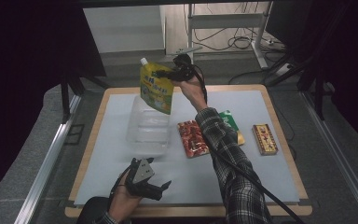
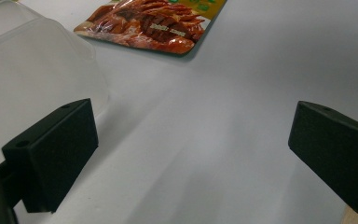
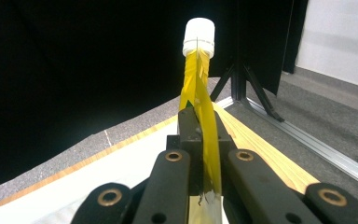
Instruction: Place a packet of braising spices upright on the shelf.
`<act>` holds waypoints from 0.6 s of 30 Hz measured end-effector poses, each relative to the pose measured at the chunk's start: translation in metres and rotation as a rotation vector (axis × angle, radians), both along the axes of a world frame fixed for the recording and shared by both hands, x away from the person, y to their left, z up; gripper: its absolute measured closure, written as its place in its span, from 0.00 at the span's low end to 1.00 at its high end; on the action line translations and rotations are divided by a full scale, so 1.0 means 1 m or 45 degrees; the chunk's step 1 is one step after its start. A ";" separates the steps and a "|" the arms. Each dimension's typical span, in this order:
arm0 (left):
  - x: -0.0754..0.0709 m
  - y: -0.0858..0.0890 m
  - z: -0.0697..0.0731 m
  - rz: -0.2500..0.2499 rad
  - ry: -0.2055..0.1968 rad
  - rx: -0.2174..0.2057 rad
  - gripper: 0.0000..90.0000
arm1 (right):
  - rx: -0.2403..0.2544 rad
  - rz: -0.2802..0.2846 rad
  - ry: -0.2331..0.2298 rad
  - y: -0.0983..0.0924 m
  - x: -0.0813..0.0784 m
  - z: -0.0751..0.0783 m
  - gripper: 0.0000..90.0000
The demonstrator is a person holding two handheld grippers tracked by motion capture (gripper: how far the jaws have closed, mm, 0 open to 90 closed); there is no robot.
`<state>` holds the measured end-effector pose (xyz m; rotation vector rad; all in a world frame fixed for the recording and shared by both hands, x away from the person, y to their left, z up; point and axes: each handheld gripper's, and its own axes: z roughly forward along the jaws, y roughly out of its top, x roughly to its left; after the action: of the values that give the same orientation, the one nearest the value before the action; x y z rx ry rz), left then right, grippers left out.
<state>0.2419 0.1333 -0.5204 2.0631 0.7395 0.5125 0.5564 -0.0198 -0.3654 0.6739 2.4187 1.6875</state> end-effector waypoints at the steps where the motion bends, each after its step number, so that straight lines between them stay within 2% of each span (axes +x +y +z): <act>1: 0.000 0.000 0.000 0.001 0.001 -0.001 0.01 | -0.001 0.004 0.001 0.002 0.000 -0.001 0.99; 11: 0.000 0.000 0.000 -0.001 -0.002 -0.003 0.01 | -0.057 0.031 0.009 0.013 0.002 -0.015 0.98; 18: 0.000 0.001 0.000 0.002 0.000 -0.007 0.01 | -0.093 0.042 0.040 0.020 0.005 -0.033 0.98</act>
<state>0.2424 0.1344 -0.5200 2.0575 0.7419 0.5111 0.5612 0.0002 -0.3980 0.6586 2.5129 1.6035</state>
